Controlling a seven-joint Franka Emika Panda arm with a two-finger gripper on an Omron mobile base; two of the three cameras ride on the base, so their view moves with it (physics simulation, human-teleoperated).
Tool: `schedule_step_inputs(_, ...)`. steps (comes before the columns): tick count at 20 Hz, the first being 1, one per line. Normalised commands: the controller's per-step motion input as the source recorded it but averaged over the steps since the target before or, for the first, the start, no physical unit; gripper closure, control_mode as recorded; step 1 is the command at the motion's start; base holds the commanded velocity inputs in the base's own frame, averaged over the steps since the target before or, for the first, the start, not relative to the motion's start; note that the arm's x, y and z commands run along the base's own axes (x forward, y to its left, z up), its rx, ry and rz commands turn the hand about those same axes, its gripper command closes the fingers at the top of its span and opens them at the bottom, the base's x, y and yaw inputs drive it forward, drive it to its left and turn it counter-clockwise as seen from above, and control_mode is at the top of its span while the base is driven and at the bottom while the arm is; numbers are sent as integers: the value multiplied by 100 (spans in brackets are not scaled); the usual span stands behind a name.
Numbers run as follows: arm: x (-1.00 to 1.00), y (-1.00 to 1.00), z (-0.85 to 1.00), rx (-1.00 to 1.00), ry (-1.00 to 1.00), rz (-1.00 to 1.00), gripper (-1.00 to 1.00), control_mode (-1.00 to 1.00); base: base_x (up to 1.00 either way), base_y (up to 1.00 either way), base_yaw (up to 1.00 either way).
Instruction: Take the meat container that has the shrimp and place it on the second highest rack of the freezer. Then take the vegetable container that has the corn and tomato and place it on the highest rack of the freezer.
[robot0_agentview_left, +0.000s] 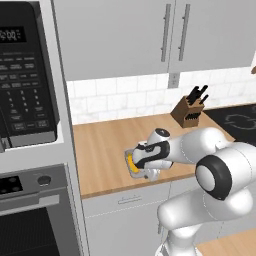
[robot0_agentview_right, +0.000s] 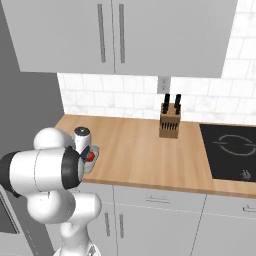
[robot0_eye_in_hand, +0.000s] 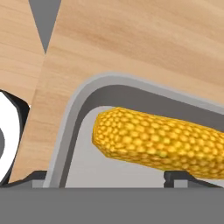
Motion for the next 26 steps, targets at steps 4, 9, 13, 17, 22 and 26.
schedule_step_inputs(4, 0, 0, 0, 0, 0, 0, 100, -100, 0, 0, 0)
schedule_step_inputs(9, 0, 0, 0, 0, 0, 0, 100, -100, 0, 0, 0)
schedule_step_inputs(13, 0, 0, 0, 0, 0, 0, 100, -100, 0, 0, 0)
schedule_step_inputs(17, 0, 0, 0, 0, 0, 0, 100, -100, 0, 0, 0)
schedule_step_inputs(22, 0, 0, 0, 0, 0, 0, 100, -100, 0, 0, 0)
schedule_step_inputs(26, 0, 0, -31, -2, 0, 0, 100, -100, 0, 0, 0)
